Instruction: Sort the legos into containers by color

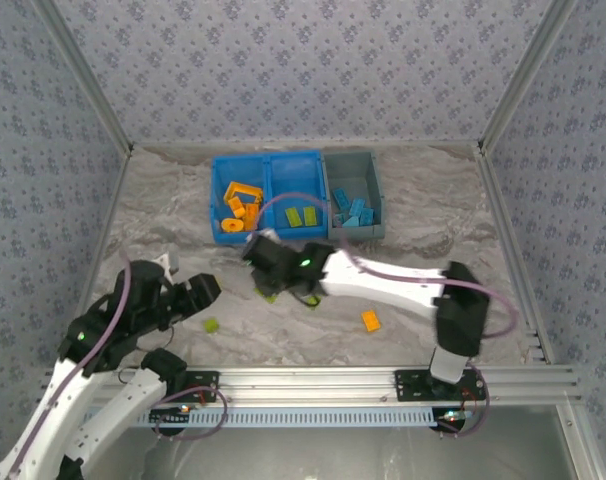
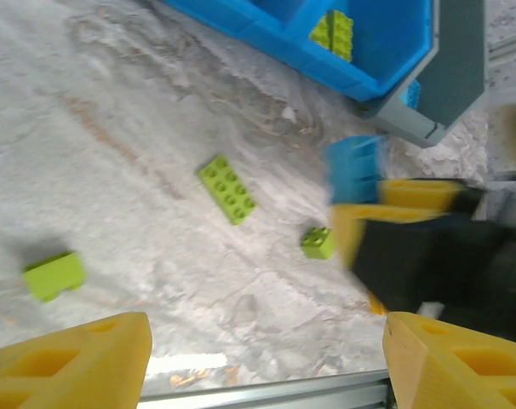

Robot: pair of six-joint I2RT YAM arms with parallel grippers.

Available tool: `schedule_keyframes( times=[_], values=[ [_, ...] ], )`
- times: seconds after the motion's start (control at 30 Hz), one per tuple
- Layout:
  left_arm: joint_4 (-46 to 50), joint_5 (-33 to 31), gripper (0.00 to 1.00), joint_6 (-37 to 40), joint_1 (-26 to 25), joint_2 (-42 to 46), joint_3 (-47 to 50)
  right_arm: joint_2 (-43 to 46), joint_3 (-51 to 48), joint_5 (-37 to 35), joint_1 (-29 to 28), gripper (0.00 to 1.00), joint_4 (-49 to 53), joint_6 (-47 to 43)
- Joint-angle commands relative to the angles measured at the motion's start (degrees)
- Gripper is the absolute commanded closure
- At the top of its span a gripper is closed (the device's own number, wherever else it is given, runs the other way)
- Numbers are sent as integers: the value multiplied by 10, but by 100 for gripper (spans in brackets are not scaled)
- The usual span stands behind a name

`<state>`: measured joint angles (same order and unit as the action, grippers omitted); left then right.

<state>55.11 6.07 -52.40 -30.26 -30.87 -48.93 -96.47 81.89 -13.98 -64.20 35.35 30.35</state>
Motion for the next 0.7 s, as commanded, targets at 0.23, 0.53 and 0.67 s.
schedule_keyframes(
  times=[0.23, 0.53, 0.67],
  values=[
    [-277, -45, 25, 46, -142, -242, -73, 10, 5, -27, 287, 72, 44, -30],
    [-376, -102, 25, 84, -225, -402, -165, -240, 251, -72, 376, 72, 107, -71],
    [-384, -112, 25, 70, -236, -442, -174, -320, 339, -67, 397, 71, 139, -72]
  ],
)
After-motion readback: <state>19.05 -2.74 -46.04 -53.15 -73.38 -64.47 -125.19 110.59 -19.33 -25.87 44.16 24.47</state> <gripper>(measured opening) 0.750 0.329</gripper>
